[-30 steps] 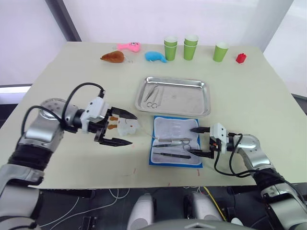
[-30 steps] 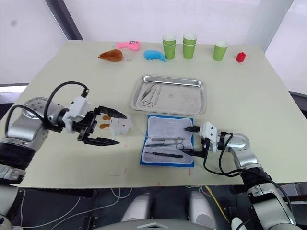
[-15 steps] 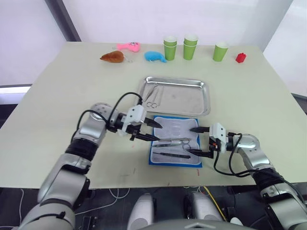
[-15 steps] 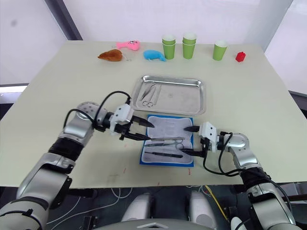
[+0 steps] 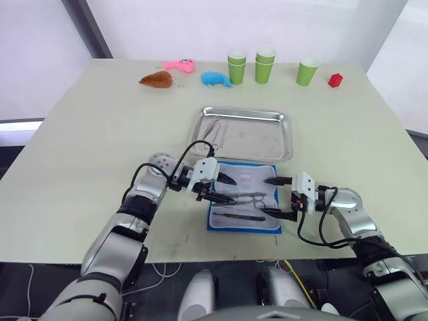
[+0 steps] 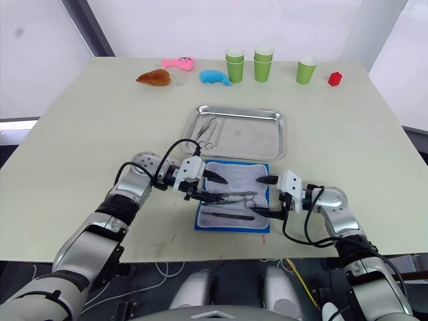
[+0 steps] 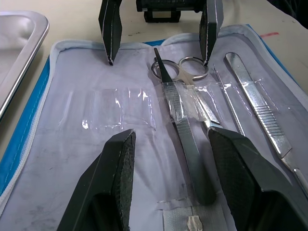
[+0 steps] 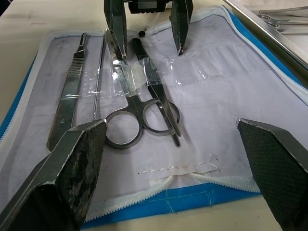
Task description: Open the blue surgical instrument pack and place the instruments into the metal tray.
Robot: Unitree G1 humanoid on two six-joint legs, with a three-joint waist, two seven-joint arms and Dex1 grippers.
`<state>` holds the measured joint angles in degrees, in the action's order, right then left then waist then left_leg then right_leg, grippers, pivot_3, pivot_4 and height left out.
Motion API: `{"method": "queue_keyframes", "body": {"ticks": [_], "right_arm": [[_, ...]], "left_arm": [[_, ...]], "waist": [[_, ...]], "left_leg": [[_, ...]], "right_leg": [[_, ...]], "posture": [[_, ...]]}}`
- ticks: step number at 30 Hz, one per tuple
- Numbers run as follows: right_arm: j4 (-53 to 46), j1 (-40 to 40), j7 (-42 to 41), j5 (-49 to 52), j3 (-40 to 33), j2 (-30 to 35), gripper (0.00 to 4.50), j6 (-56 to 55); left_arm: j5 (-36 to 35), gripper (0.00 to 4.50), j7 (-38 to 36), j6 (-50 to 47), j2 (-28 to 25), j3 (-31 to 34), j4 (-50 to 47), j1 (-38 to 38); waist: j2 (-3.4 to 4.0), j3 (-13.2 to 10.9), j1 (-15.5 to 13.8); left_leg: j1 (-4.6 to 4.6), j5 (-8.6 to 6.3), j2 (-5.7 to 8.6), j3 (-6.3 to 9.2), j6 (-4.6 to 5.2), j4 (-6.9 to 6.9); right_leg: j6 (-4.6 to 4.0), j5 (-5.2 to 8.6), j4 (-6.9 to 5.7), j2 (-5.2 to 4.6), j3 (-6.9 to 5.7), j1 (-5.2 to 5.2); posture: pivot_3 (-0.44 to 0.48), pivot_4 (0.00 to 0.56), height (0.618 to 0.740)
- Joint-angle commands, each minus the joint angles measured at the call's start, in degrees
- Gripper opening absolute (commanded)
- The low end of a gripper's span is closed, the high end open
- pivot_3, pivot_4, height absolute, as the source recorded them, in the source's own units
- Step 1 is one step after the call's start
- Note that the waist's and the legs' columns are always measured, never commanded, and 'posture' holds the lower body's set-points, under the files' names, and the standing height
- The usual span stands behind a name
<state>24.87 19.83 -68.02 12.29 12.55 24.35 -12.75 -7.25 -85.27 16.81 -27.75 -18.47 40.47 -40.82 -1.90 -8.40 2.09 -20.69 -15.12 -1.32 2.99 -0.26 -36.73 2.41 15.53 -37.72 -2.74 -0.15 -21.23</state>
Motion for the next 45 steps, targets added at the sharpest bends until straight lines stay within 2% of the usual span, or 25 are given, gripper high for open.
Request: {"method": "queue_keyframes", "body": {"ticks": [1,4,5,13,17,21,27,45], "right_arm": [[4.38,-4.41,0.16,-5.24,4.21,0.46,4.5,3.35],[4.71,-4.13,0.15,-5.26,4.24,0.34,4.5,3.33],[4.8,-4.07,0.13,-5.27,4.25,0.31,4.5,3.31],[5.44,-3.65,0.0,-5.36,4.36,-0.05,4.5,3.1],[5.44,-3.61,0.05,-5.48,4.51,-0.29,4.5,3.05],[5.58,-3.51,0.05,-5.55,4.55,-0.46,4.5,3.04],[5.94,-3.43,0.02,-5.63,4.58,-0.68,4.5,2.9],[7.19,-2.52,-0.34,-6.06,4.69,-1.25,4.5,2.45]], "left_arm": [[1.03,1.53,-1.69,0.76,-0.48,0.43,1.12,-0.02],[1.13,0.27,-2.82,0.36,-0.81,0.41,0.68,0.47],[1.17,0.07,-3.05,0.26,-0.89,0.43,0.56,0.59],[1.7,0.07,-1.88,-2.47,-1.35,0.85,-1.94,0.29],[2.39,0.07,-1.99,-6.58,-2.7,0.44,-6.55,0.01],[0.89,0.07,-2.37,-15.84,-4.06,0.67,-14.73,0.47],[1.15,0.07,-3.75,-20.74,-7.12,0.26,-22.08,1.33],[0.48,0.07,-5.71,-20.51,-14.02,2.17,-22.01,0.1]], "waist": [[0.02,0.0,0.0],[0.02,0.0,0.02],[0.01,0.01,0.02],[0.02,0.0,0.09],[0.03,0.0,0.16],[0.04,-0.02,0.2],[0.06,-0.04,0.28],[0.06,-0.04,0.3]], "left_leg": [[0.0,0.0,0.0,0.0,0.0,0.0],[-0.01,0.0,0.0,-0.01,0.0,0.0],[-0.01,0.0,0.0,0.0,0.0,0.0],[-0.01,0.0,0.0,0.0,0.0,0.0],[-0.01,0.0,-0.01,0.02,0.0,0.01],[-0.01,0.0,-0.02,0.03,0.0,0.01],[-0.01,0.0,-0.05,0.04,0.0,0.02],[0.02,0.0,-0.12,0.01,0.0,0.08]], "right_leg": [[0.0,0.0,0.0,0.0,0.0,0.0],[0.0,0.0,0.0,0.0,0.0,0.0],[0.0,0.0,0.0,0.0,0.0,0.0],[0.0,0.0,0.0,0.0,0.0,0.0],[0.0,0.0,0.0,0.02,0.0,-0.01],[0.0,0.0,-0.01,0.04,-0.01,-0.01],[0.0,0.0,-0.01,0.06,0.0,-0.02],[-0.03,0.01,-0.04,0.13,0.03,-0.09]], "posture": [[0.0,0.15,0.739],[0.0,0.15,0.739],[0.0,0.15,0.739],[0.0,0.15,0.739],[0.0,0.15,0.739],[0.0,0.15,0.739],[0.0,0.15,0.739],[0.0,0.15,0.739]]}}
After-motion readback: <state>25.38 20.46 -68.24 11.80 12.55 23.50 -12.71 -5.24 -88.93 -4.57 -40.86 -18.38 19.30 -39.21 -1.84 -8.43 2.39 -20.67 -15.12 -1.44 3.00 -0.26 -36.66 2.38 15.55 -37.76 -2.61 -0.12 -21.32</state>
